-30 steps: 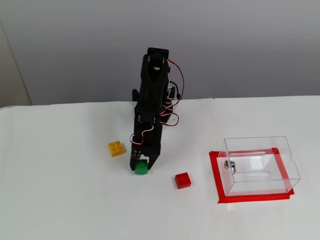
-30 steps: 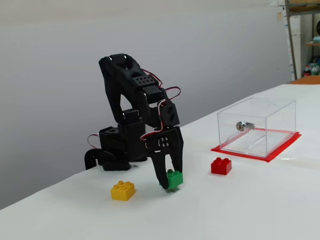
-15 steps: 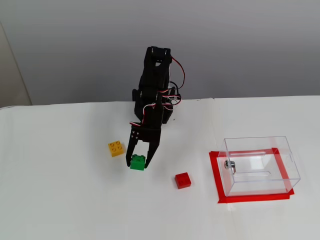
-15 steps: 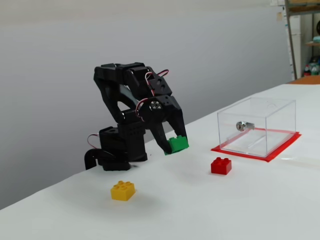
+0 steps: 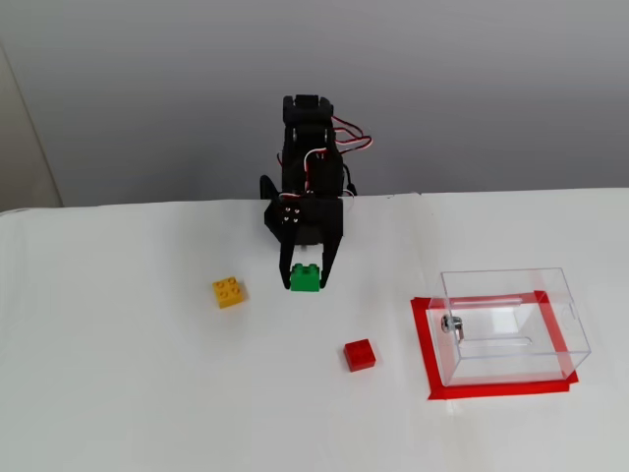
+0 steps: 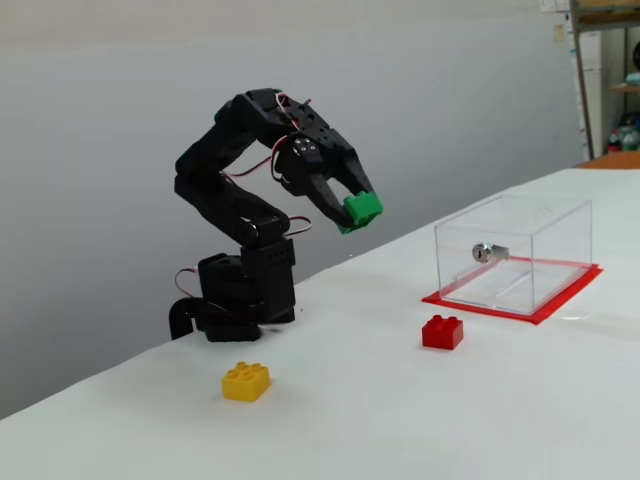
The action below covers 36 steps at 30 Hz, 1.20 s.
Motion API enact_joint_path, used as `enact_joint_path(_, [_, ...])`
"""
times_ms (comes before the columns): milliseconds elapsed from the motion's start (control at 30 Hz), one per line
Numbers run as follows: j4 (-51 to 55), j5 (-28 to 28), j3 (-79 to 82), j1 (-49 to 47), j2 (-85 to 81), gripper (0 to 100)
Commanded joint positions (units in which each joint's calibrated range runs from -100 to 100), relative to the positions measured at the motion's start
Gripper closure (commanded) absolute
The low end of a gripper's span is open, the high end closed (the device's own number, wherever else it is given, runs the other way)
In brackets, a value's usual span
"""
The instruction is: Pick the green lego brick and place it into the transparent box
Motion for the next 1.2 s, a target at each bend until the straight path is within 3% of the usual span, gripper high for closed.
enact_joint_path(0, [1.6,-0.2,-4.6,-7.0,-0.8,90])
enact_joint_path(700, [0.7,0.1,-4.6,-37.9,0.9,90])
enact_joint_path(1167, [-5.7,0.1,-17.3,-48.7,24.2,90])
